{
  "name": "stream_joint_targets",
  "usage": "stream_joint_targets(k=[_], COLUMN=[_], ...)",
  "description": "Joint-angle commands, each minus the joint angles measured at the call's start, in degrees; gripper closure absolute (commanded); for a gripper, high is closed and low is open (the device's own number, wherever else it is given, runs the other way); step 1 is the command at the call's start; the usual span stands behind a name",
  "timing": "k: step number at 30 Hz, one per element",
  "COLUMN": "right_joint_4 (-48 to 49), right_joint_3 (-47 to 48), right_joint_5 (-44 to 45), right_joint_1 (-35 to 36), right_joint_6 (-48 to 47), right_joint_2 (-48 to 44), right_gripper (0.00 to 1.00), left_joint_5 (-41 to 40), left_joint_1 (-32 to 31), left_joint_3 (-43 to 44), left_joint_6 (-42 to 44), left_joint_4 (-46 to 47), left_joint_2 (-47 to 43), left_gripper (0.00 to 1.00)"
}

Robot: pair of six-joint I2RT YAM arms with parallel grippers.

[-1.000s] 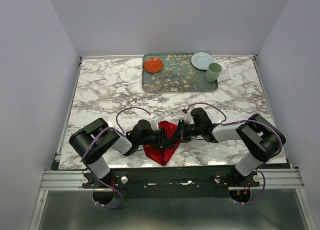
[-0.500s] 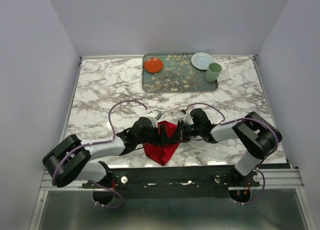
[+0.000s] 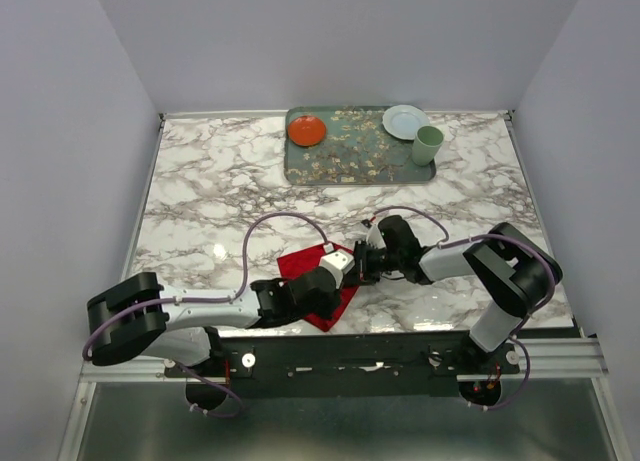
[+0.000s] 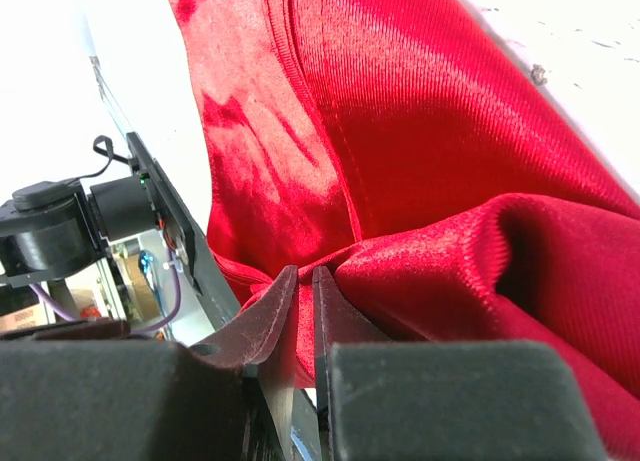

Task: Fold the napkin, place the utensils inside, and roll it up
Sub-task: Roll the napkin with the utensil

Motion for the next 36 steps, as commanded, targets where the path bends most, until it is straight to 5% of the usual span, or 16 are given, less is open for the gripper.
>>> stream_joint_targets(k=[1,13,24,31,36], right_joint_4=[-8.2,-9.4,-9.8,-10.1,-10.1], right_joint_3=[0.0,1.3,1.2,1.1,1.2], right_joint_5=[4.1,4.1,3.8,3.7,3.6], right_joint_1=[0.5,0.5,0.5,0.5,0.5], right_joint_6=[-2.6,-3.9,-4.5,-5.2,-5.3], right_joint_2=[3.3,4.3,4.6,4.0,4.9], right_gripper=[0.81,0.81,0.81,0.81,0.81], left_joint_5=[-7.3,-9.3,-13.2,-18.5,-16.4], left_joint_1=[-2.5,-7.6,-9.3,-13.6,-13.6], left_joint_3=[-1.6,-5.6,-6.1,0.6,-0.9], left_joint_6=[-2.4,-8.4,-23.2,-21.4,-20.8], left_joint_4=[-3.2,-6.5,-14.0,-23.6,-20.0], left_joint_2=[-2.4,-6.0,-2.7,-7.0,-6.9], left_gripper=[0.96,0.98,1.0,1.0,1.0])
